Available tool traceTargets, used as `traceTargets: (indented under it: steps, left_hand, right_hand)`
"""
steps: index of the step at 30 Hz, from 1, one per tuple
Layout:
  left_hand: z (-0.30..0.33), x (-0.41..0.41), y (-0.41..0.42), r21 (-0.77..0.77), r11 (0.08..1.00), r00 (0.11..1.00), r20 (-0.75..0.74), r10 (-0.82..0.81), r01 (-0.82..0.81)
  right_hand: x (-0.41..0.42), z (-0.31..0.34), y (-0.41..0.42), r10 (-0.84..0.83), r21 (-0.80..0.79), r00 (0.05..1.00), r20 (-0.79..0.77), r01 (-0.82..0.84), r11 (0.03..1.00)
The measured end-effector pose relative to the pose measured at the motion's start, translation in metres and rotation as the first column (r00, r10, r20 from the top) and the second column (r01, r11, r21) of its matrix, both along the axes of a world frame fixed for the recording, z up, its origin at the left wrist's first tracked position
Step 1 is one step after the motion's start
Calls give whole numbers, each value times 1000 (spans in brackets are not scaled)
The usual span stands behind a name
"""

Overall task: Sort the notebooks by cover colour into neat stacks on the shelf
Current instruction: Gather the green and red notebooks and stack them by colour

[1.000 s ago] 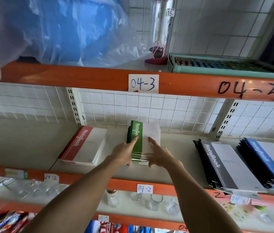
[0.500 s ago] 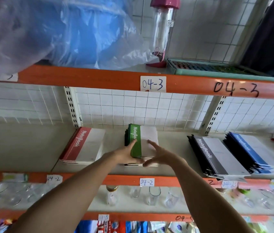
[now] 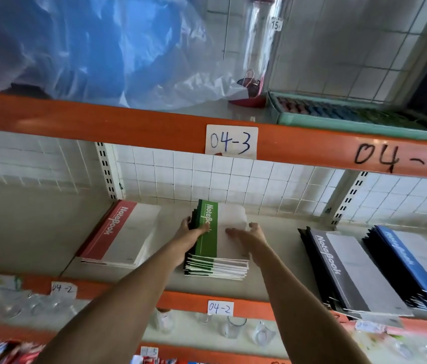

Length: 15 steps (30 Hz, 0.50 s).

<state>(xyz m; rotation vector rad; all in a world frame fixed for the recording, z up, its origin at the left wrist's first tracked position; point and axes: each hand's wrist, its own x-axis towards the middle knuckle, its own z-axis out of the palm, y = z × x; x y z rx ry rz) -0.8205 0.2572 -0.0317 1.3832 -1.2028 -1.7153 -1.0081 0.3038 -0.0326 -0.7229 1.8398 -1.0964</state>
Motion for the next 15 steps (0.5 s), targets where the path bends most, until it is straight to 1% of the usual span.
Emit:
traceTargets:
  steps: [2, 7, 15]
  left_hand:
    - [-5, -3, 1, -9, 999, 998, -47, 35, -35]
    - [-8, -3, 6, -22, 999, 996, -72, 48, -49]
    - [-7, 7, 16, -16, 1000, 998, -66, -15, 14]
  right_hand:
    - [4, 6, 0, 3, 28, 1000, -22, -2, 1000]
    - [11, 6, 5, 38, 104, 981, -192, -18, 994]
    - [20, 9, 16, 37, 122, 977, -211, -12, 992]
